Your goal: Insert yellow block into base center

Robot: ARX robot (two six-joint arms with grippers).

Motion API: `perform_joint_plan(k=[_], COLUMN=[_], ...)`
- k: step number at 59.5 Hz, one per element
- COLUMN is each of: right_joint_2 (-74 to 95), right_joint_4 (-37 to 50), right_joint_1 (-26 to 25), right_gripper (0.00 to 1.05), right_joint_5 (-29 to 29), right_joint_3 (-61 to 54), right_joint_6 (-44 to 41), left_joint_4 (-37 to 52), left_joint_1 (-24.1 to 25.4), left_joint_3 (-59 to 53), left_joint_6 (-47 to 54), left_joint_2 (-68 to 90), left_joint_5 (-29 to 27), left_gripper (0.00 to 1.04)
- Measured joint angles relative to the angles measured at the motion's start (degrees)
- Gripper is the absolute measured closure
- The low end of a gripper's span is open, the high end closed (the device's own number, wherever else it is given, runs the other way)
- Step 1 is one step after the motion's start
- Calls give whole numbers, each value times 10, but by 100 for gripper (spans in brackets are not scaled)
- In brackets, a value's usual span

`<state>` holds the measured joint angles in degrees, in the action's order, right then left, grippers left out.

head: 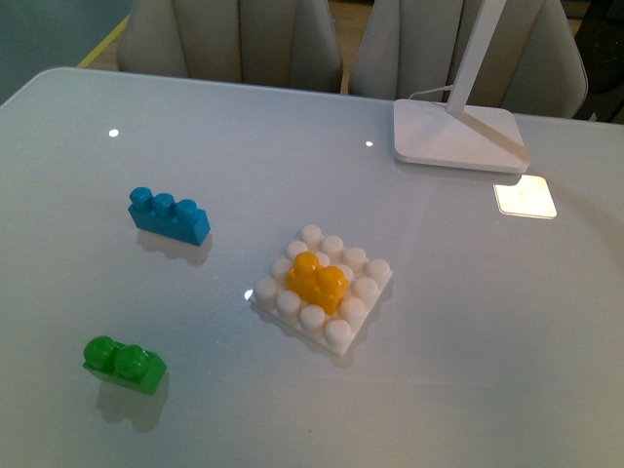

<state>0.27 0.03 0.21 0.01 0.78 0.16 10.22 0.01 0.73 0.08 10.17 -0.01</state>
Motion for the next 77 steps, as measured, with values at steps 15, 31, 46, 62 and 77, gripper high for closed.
perform_joint_plan(k=[15,31,46,62,77], right_joint_2=[0,0,0,0,0], right_joint_4=[0,0,0,0,0], right_joint_1=[0,0,0,0,0], right_gripper=[9,9,9,9,9], right_joint_5=[0,0,0,0,0], right_joint_3=[0,0,0,0,0], right_joint_6=[0,0,0,0,0], left_joint_4=[-101,-101,-101,-101,-101], left_joint_1=[0,0,0,0,0], left_joint_3=[0,0,0,0,0], left_joint_6=[0,0,0,0,0], left_joint_2=[-98,-98,-98,-98,-98], left_joint_5=[0,0,0,0,0], left_gripper=[102,97,51,7,7])
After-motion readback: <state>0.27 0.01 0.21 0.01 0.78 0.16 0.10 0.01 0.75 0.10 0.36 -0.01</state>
